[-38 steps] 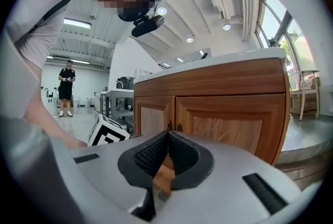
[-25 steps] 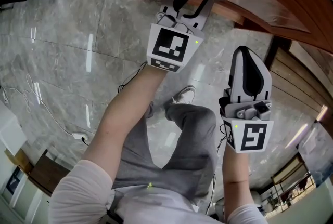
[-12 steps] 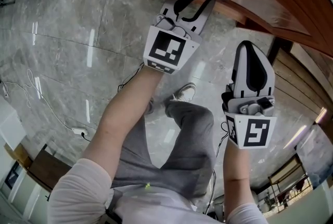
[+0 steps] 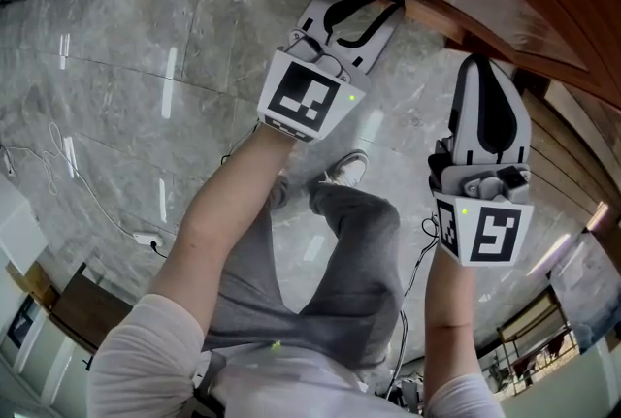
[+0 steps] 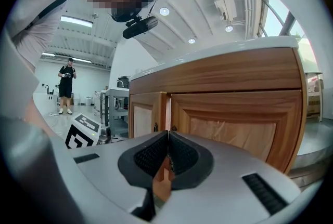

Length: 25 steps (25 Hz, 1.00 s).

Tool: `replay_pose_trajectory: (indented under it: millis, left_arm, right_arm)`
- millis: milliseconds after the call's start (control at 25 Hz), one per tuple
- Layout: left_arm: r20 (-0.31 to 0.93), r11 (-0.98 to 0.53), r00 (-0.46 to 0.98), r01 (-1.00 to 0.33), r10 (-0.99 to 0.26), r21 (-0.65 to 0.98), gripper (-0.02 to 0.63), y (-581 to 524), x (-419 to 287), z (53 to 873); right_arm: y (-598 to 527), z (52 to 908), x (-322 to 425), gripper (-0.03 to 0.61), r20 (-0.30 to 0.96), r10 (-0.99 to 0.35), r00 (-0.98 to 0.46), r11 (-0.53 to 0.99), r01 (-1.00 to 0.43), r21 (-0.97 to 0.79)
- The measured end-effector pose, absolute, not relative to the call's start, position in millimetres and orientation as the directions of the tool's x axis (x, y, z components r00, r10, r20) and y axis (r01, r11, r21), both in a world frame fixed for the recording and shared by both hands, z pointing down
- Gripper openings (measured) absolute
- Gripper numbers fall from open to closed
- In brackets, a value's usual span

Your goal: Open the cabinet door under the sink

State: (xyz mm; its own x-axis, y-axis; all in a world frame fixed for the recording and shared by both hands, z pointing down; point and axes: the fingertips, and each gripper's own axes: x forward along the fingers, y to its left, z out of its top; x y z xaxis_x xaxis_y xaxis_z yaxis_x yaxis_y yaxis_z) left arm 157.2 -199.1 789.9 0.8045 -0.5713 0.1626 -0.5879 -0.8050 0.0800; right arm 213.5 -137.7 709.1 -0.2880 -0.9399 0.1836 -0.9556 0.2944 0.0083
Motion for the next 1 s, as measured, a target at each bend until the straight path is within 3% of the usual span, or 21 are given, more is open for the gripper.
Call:
replay_pose_trajectory:
  millis: [1000]
  left_arm:
    - [0.161, -0.861, 0.856, -0.504, -0.49, 0.06, 0.089, -169, 128, 790]
  right_arm:
    - [-212, 708, 166, 0.031, 0.168, -0.923, -0.346, 0.37, -0.918, 0.141]
